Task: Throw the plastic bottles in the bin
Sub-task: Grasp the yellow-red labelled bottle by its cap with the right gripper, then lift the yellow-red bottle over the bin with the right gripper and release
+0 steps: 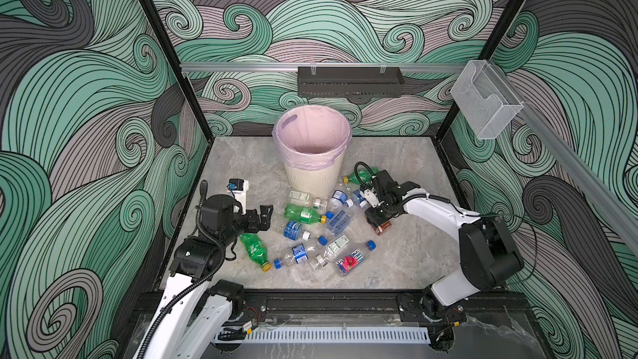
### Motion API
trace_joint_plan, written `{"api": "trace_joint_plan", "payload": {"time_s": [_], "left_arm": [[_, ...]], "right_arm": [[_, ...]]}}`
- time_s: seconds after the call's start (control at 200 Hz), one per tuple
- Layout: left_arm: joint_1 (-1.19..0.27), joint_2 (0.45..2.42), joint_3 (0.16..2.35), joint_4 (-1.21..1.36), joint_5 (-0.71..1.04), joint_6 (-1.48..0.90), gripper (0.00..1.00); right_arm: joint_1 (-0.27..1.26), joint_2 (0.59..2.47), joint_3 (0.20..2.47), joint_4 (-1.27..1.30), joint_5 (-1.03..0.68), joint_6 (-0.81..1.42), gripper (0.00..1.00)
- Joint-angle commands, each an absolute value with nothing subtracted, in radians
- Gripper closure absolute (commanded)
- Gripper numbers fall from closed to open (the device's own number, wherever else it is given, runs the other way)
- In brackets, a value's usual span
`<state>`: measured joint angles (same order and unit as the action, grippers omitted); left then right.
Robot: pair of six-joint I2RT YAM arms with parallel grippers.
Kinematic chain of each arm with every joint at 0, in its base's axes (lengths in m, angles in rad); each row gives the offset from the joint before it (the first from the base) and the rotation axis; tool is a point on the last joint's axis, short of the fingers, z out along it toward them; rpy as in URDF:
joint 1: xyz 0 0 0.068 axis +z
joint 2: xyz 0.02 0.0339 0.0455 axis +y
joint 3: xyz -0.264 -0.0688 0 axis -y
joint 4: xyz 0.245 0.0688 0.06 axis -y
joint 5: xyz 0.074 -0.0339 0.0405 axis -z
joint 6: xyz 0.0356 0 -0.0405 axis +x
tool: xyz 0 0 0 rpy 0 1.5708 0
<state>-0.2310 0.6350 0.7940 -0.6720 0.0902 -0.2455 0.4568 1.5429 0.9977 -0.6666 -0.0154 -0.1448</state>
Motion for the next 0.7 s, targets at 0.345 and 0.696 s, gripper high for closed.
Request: {"api": "trace_joint_plan", "payload": {"time_s": [0.345,0.696], "left_arm": [[-0.225,0.623,0.781,-0.664,0.059,-0.275,0.01],[-0.225,0.628,0.785,-0.693,-0.001,-0.308,0.01]], "right_arm": [[0.459,1.175,0.912,-0.647,-0.101,-0.006,0.54],[0.460,1.014,0.873,-0.591,-0.231,0.035,0.54]]}}
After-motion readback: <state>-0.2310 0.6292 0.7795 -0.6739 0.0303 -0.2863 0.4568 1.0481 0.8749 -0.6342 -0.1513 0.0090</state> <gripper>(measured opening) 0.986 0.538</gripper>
